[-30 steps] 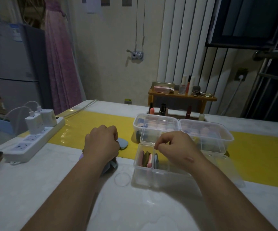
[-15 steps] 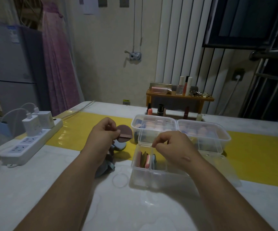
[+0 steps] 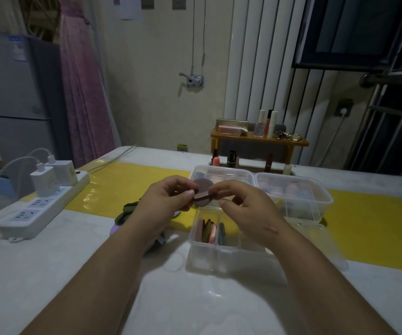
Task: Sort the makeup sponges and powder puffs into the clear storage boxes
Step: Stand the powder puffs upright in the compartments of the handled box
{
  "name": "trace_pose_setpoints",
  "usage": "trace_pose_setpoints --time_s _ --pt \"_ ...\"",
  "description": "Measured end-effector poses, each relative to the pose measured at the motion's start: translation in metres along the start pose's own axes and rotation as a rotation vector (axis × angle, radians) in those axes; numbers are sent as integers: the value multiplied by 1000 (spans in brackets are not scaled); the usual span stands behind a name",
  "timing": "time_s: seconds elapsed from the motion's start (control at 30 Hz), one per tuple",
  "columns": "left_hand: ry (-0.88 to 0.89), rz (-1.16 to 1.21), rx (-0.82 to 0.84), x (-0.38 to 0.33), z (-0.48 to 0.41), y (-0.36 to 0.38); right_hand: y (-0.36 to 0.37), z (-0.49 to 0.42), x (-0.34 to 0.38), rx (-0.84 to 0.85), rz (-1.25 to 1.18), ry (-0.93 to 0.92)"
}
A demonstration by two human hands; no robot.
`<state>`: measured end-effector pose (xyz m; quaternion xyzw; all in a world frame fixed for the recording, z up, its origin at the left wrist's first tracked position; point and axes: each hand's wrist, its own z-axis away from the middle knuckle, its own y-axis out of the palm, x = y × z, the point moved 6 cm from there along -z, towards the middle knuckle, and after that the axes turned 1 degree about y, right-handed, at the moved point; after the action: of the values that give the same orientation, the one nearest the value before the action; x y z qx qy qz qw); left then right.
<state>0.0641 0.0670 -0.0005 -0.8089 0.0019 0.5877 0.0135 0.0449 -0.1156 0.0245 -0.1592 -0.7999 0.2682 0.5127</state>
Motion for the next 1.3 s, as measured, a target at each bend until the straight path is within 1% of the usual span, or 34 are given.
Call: trace_pose_setpoints --time_s 0.07,0.17,0.3,0.4,0.57,0.7,0.93,1.1,1.3 --pt "1 -40 16 0 1 1 -3 0 1 -42 -14 -20" --pt "-20 12 27 -1 2 2 -8 -2 0 -116 -49 -18" --pt "-44 23 -8 -1 3 -1 -15 -3 -1 -185 -58 -21" --pt "-56 -11 -45 0 2 -4 -18 -3 -2 -233 -80 -27" --pt "-69 -36 -38 0 2 -4 -19 -3 -6 -246 -104 -36" --pt "-74 -42 -36 2 2 -4 -18 0 -2 -251 -6 -43" --pt "-82 -72 -38 0 2 -6 -10 2 1 -128 101 40" --pt "-79 -77 -38 1 2 -6 1 4 -2 23 180 96" --pt "-90 -89 -42 0 3 -7 8 3 -1 126 319 92"
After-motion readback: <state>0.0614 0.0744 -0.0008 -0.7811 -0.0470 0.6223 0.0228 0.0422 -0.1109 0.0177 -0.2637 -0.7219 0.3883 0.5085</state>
